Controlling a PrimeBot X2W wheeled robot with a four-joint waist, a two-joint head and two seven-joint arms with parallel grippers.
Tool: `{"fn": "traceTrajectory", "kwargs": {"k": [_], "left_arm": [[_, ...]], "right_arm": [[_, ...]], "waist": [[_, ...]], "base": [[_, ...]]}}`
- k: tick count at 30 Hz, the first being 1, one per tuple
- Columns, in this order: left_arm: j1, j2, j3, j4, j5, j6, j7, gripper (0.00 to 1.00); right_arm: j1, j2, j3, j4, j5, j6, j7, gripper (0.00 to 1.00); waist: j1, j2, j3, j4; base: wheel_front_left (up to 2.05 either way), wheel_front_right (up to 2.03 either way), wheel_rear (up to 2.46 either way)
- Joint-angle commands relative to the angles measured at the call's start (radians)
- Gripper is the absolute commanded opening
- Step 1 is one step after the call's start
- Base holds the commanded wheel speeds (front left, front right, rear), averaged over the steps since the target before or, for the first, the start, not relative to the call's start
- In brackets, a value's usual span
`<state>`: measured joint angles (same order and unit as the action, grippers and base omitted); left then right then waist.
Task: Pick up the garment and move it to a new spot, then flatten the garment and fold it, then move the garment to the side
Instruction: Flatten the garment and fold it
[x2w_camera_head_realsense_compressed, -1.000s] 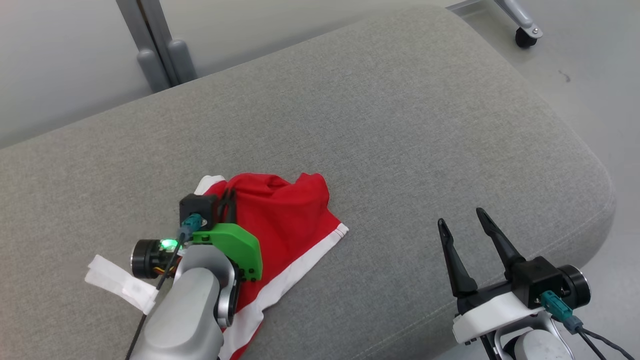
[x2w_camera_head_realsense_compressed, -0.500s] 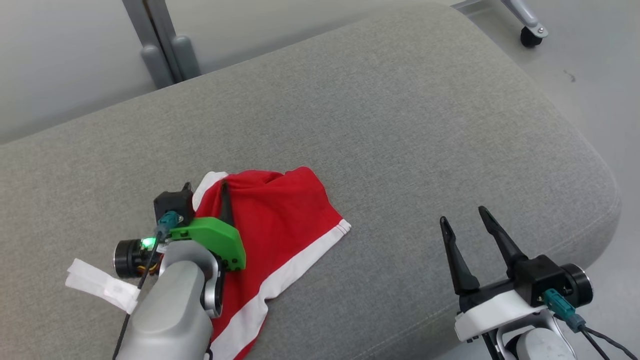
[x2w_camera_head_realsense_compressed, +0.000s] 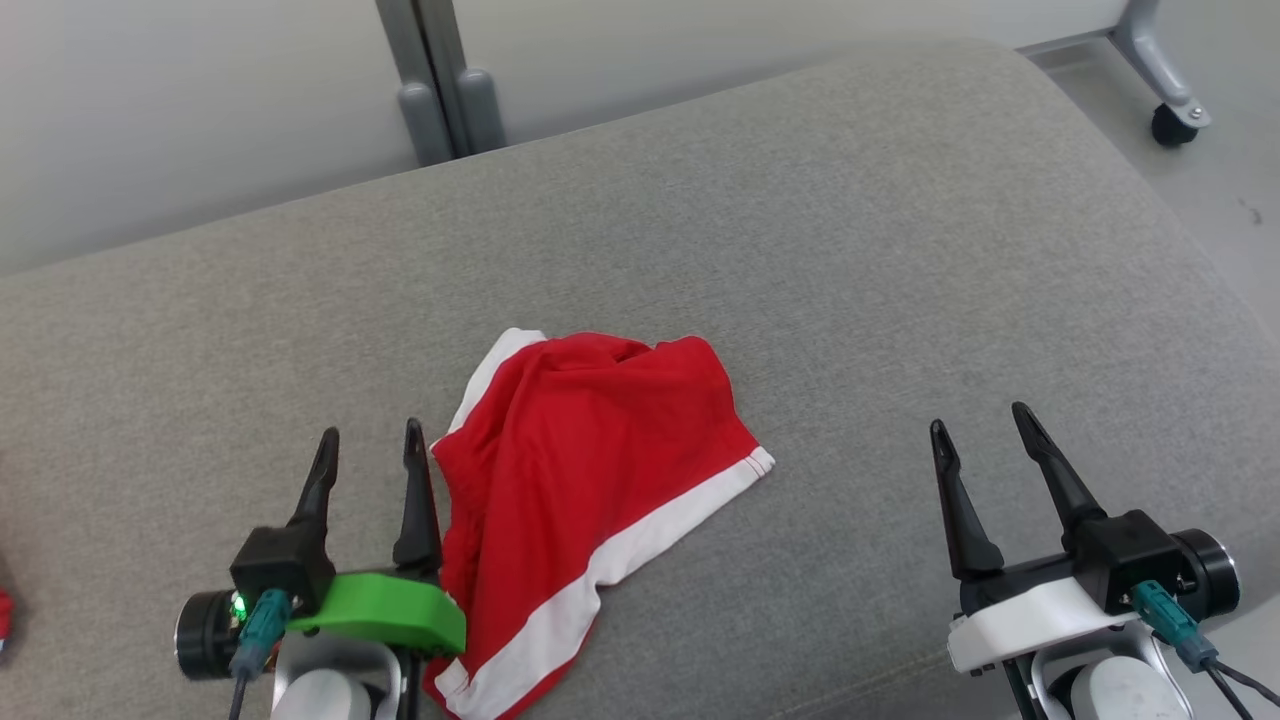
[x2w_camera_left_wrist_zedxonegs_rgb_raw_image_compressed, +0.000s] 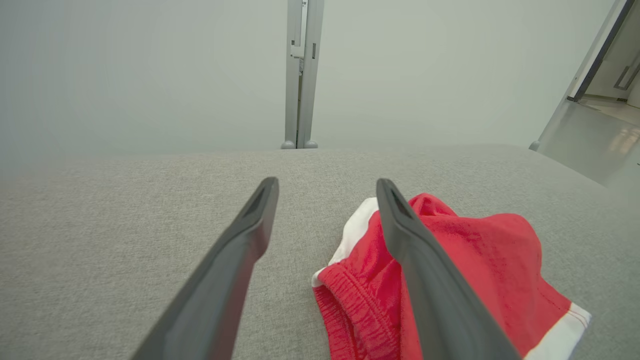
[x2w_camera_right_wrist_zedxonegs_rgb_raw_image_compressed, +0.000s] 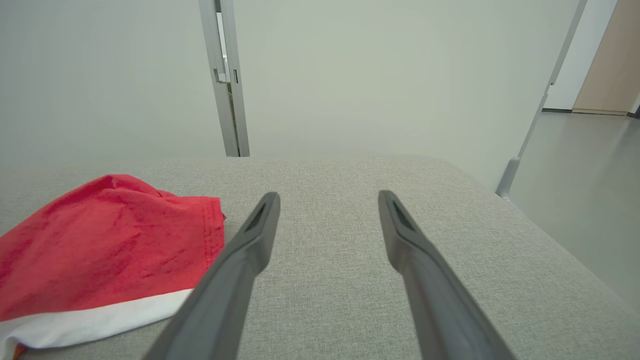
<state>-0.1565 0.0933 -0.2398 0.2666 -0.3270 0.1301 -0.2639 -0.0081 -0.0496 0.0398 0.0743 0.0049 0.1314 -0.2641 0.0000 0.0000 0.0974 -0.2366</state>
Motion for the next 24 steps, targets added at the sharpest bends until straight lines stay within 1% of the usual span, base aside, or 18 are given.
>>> {"fn": "traceTrajectory", "kwargs": {"k": [1, 2, 6, 10, 14, 16, 19, 24], "left_arm": [[0.047, 0.013, 0.018, -0.033, 0.01, -0.002, 0.0, 1.0], [0.074, 0.017, 0.029, -0.05, 0.015, -0.003, 0.0, 1.0], [0.182, 0.029, 0.067, -0.107, 0.042, -0.04, 0.0, 1.0], [0.261, 0.036, 0.09, -0.116, 0.071, -0.099, 0.0, 1.0], [0.293, 0.042, 0.085, -0.081, 0.105, -0.163, 0.0, 1.0], [0.292, 0.056, 0.061, -0.05, 0.125, -0.197, 0.0, 1.0], [0.251, 0.095, -0.012, 0.018, 0.149, -0.237, 0.016, 1.0], [0.177, 0.165, -0.126, 0.089, 0.169, -0.259, 0.082, 1.0]], "right_arm": [[0.009, -0.002, -0.007, -0.003, -0.009, -0.001, 0.0, 1.0], [0.012, -0.002, -0.01, -0.003, -0.01, -0.001, 0.0, 1.0], [0.025, -0.002, -0.02, 0.003, -0.025, -0.001, 0.0, 1.0], [0.032, -0.002, -0.021, 0.01, -0.038, -0.001, 0.0, 1.0], [0.041, -0.002, -0.01, 0.015, -0.041, -0.001, 0.0, 1.0], [0.042, -0.002, -0.006, 0.015, -0.041, -0.001, 0.0, 1.0], [0.036, -0.002, 0.004, 0.017, -0.036, -0.001, 0.0, 1.0], [0.032, -0.002, 0.019, 0.02, -0.022, -0.001, 0.0, 1.0]], "waist": [[0.0, 0.0, -0.021, 0.052], [0.0, 0.0, -0.025, 0.062], [0.0, 0.0, -0.039, 0.1], [0.0, 0.0, -0.055, 0.123], [0.0, 0.0, -0.064, 0.134], [0.0, 0.0, -0.063, 0.136], [0.0, 0.0, -0.057, 0.134], [0.0, 0.0, -0.041, 0.116]], "base": [[0.0, 0.0, 0.0], [0.0, 0.0, 0.0], [0.0, 0.0, 0.0], [0.0, 0.0, 0.0], [0.0, 0.0, 0.0], [0.0, 0.0, 0.0], [0.0, 0.0, 0.0], [0.0, 0.0, 0.0]]}}
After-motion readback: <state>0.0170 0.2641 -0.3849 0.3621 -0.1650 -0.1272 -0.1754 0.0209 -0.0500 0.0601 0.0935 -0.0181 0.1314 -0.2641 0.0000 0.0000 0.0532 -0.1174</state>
